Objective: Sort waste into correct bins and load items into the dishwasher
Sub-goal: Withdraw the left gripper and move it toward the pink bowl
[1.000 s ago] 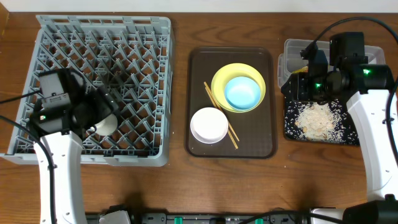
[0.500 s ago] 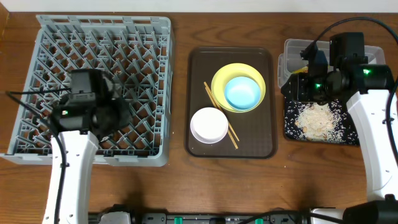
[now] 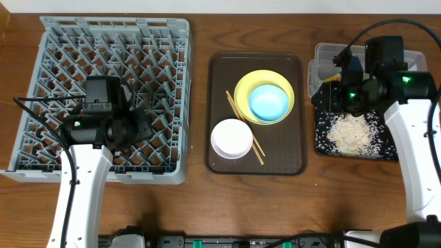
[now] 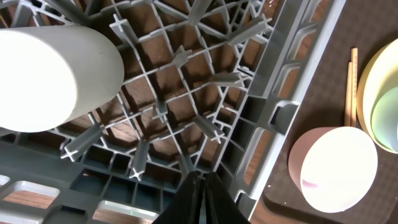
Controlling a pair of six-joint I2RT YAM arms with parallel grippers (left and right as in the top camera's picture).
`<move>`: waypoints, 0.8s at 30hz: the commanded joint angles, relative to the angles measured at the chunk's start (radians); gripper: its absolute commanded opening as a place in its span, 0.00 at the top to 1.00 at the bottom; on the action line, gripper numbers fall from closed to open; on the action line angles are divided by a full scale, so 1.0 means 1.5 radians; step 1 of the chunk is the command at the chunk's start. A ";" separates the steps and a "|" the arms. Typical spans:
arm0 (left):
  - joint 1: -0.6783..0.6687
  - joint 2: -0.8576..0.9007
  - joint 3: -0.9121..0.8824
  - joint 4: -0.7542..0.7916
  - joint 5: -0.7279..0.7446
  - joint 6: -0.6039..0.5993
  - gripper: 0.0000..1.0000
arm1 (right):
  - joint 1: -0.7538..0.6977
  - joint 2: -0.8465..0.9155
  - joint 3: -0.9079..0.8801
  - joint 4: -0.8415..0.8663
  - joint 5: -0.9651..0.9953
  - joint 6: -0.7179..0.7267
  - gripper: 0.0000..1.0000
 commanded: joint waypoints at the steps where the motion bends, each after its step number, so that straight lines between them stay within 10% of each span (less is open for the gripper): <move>1: -0.002 0.005 0.001 -0.002 -0.013 -0.002 0.92 | -0.004 -0.007 0.003 -0.001 0.001 -0.012 0.57; 24: -0.069 0.006 0.002 -0.071 0.000 -0.162 0.92 | -0.004 -0.007 0.003 -0.011 0.002 -0.012 0.57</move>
